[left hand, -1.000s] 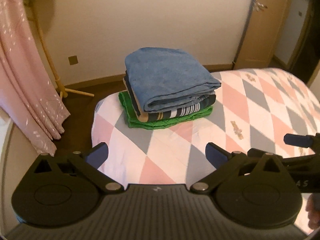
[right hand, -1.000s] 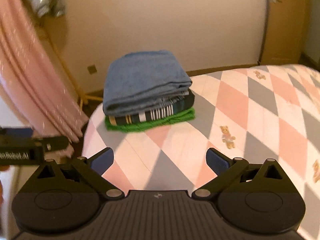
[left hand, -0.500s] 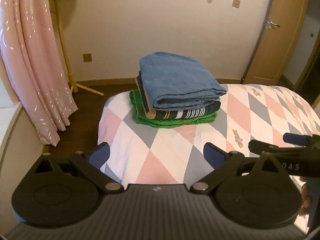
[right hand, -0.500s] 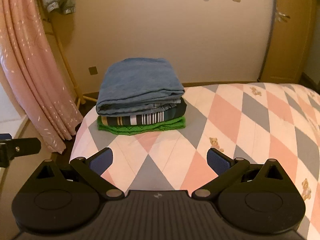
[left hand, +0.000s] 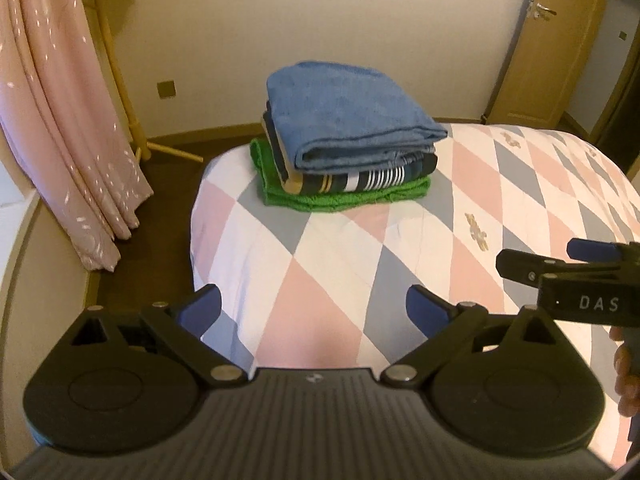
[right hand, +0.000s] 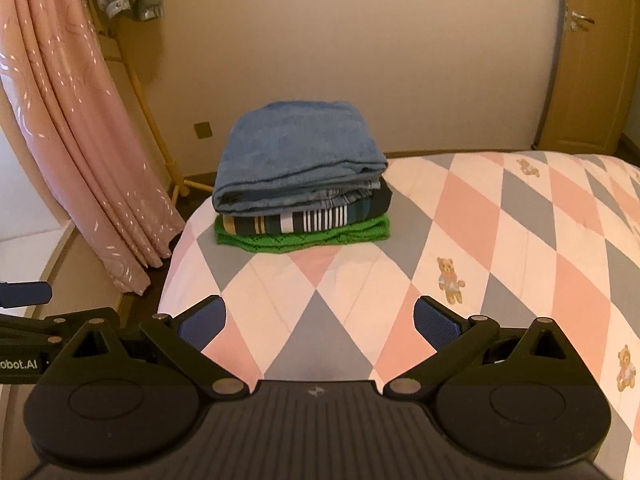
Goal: Fold clothes
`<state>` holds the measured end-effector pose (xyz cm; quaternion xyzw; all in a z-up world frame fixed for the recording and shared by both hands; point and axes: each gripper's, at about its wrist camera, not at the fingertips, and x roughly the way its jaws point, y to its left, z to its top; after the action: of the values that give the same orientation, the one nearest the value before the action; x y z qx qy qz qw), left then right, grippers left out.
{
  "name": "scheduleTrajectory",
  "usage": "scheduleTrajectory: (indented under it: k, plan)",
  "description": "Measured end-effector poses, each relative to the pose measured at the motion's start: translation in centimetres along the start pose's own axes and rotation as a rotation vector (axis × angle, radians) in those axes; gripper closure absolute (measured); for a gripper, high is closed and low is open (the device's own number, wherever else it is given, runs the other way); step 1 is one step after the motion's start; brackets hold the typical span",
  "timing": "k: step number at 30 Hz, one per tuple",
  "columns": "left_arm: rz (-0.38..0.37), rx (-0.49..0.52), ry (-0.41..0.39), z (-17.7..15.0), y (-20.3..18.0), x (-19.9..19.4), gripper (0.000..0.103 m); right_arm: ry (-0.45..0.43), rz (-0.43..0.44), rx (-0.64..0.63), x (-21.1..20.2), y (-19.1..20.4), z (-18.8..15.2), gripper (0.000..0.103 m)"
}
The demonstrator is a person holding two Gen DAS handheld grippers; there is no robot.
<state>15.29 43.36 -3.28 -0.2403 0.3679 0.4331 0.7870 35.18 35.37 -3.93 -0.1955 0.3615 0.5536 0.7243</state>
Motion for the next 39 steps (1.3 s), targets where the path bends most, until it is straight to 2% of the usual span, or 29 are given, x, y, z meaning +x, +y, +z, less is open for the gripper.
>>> scheduleTrajectory:
  k: [20, 39]
  plan:
    - [-0.006, -0.008, 0.068, -1.3, -1.4, 4.1, 0.004, 0.096, -0.004, 0.048, 3.0, -1.9, -3.6, 0.0]
    - [0.013, 0.017, 0.045, 0.9, -1.2, 6.0, 0.002, 0.079, 0.017, 0.07, 5.1, -2.8, -1.6, 0.0]
